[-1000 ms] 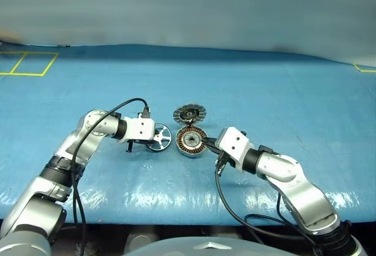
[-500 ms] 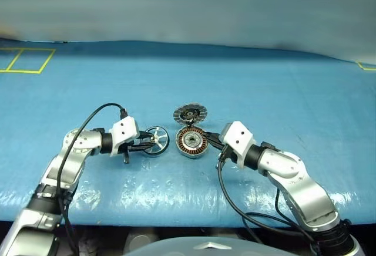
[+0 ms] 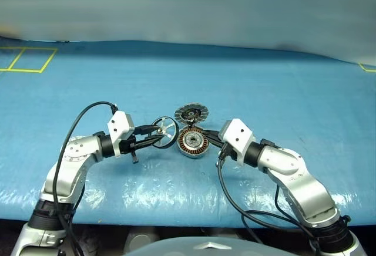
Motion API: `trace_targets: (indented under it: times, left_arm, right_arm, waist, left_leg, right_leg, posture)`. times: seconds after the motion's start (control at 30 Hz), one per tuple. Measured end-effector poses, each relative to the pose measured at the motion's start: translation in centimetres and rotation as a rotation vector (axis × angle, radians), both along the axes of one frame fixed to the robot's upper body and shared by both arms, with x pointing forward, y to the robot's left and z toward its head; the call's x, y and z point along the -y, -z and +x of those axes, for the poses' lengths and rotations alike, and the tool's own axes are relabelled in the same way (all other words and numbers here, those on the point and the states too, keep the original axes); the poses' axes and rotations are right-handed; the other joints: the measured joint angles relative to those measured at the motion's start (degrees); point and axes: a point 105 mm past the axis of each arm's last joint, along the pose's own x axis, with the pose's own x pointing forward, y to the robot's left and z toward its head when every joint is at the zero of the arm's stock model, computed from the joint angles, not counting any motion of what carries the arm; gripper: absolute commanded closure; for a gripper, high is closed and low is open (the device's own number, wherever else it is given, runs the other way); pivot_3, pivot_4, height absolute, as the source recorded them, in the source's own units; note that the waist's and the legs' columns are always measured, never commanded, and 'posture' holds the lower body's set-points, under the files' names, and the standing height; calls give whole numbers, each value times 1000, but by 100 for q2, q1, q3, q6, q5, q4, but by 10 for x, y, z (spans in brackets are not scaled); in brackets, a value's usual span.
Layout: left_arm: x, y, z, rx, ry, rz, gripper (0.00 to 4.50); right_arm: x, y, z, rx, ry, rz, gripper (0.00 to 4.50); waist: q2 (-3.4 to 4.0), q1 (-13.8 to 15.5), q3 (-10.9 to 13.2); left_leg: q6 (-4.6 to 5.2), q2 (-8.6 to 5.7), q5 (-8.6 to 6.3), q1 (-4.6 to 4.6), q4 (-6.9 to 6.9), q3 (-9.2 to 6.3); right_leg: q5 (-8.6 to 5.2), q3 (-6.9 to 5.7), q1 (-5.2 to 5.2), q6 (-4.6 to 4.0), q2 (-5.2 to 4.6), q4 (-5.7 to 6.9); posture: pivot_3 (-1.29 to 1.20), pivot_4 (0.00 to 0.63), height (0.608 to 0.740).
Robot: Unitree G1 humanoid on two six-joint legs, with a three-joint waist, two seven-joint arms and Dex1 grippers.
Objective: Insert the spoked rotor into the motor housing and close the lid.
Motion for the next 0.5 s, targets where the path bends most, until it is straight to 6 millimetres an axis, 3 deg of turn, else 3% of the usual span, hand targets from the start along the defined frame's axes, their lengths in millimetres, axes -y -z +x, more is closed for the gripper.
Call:
trace_targets:
  times: [0.1,0.33,0.5]
  left_arm:
    - [3,0,-2,-3,11,-8,3627]
    - [40,10,2,-12,67,-69,3627]
    - [52,15,-1,-28,110,-73,3627]
  right_arm:
    - [4,-2,1,5,12,6,4500]
    - [5,-2,1,2,17,8,4500]
    - [8,4,-1,-19,41,-1,4500]
  waist:
    - [0,0,0]
    - [-3,19,1]
    - [-2,-7,1]
  left_leg:
    - [0,-2,0,0,1,0]
    - [0,-7,0,1,9,0]
    - [0,-3,0,2,1,-1]
  right_leg:
    - [0,0,2,0,-1,-1]
    - [4,0,9,7,-3,-5]
    - [3,1,6,5,2,-4]
  posture:
    - [0,150,740]
    - [0,150,740]
    - [0,150,740]
